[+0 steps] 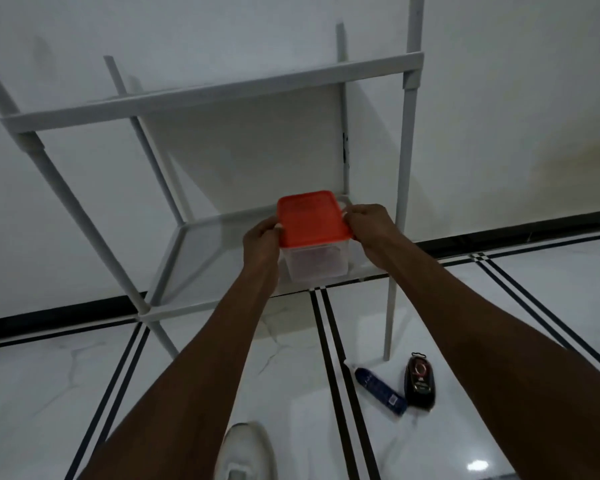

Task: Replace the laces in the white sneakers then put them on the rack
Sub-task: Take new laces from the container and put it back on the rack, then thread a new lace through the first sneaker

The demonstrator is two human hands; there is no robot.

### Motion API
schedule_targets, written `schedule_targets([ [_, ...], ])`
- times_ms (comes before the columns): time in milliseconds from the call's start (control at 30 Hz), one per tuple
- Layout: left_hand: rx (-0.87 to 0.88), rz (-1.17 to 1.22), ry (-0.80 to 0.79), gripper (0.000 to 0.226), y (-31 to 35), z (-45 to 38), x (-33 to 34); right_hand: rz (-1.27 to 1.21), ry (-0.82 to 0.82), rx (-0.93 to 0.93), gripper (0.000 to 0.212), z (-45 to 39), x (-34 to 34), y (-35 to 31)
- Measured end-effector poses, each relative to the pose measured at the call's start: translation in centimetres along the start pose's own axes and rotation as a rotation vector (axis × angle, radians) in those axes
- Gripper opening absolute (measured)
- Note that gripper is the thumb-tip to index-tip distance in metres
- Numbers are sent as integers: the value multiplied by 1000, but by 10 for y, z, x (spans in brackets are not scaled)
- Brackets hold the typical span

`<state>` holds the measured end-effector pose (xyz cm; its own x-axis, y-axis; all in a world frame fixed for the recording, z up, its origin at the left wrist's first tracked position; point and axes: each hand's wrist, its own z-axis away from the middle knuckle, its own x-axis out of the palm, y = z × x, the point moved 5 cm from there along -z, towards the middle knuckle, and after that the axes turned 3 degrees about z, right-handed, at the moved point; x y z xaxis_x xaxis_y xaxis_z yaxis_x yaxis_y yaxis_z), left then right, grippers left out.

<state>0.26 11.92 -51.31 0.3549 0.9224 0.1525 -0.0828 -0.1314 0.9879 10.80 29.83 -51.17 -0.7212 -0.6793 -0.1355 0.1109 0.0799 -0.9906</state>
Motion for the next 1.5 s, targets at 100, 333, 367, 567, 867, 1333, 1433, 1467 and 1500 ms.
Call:
schedule_targets([
  [100, 3, -37, -12, 43, -8, -25, 10, -8, 13, 6, 23, -26, 1, 5],
  [333, -32, -20, -9, 44, -20, -42, 12, -8, 13, -41, 24, -44, 7, 19],
  [367, -30, -8, -14, 41, -21, -43, 10, -6, 12, -55, 23, -43, 7, 19],
  [567, 32, 5, 55, 38, -26, -20, -11, 190, 152, -198, 37, -4, 1, 14],
  [867, 3, -92, -87, 11, -145, 131, -71, 175, 211, -422, 16, 155, 32, 103],
  [1333, -157, -991, -542, 35, -325, 231, -125, 680, -602, 184, 38, 264, 57, 328],
  [1433, -117, -1054, -492, 25, -321, 229, -135, 717, -734, 177, 67, 275, 64, 336],
  [1467, -106, -1062, -475, 28, -321, 228, -141, 758, -755, 156, 77, 279, 67, 338],
  [1500, -108, -1071, -468, 31, -322, 226, -146, 816, -779, 114, 82, 283, 69, 342],
])
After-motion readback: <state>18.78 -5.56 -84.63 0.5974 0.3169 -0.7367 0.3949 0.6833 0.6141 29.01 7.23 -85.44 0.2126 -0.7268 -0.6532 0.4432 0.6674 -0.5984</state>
